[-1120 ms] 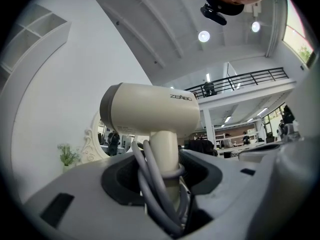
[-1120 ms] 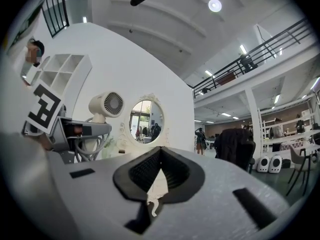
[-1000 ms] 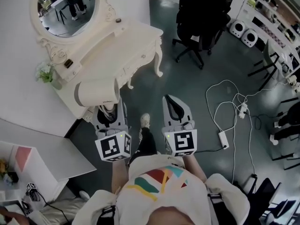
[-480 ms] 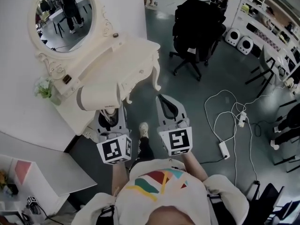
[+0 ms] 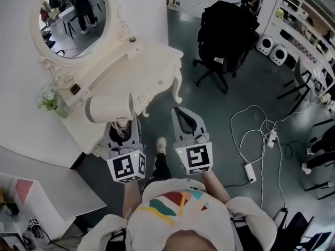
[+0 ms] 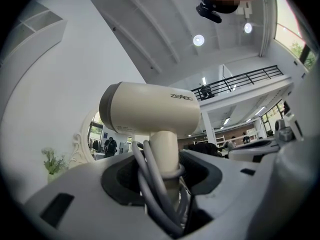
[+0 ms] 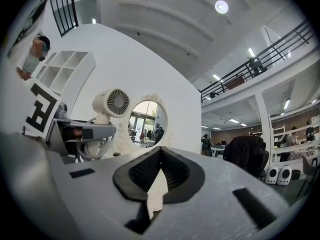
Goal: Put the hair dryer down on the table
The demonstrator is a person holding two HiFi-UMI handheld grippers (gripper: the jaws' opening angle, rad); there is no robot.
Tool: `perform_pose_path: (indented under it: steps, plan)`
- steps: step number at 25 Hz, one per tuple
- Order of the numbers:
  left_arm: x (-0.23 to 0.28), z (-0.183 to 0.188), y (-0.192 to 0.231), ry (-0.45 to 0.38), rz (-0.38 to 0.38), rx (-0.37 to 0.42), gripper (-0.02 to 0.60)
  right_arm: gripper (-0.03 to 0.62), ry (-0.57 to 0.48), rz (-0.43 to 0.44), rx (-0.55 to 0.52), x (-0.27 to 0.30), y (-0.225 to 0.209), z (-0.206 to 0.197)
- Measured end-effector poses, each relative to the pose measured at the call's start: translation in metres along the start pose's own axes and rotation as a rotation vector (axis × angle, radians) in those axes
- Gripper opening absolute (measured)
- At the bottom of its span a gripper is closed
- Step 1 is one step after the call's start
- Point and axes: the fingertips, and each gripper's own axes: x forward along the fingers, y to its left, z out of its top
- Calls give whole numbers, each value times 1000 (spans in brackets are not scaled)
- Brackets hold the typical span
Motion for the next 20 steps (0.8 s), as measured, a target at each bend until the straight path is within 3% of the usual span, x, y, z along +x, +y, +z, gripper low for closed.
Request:
perform_pose_path:
  steps: [8,14,20]
  plan:
    - [53,0,1,-22,-24,-4,199,0,14,-8,2,42,-18,-1]
    - [96,-3,7,-31,0,11,199,0,-47,-111,35,73,-56,6]
    - [152,-9,33,-14,39,-4,199,0,-1,-82,56,141,-70,-5]
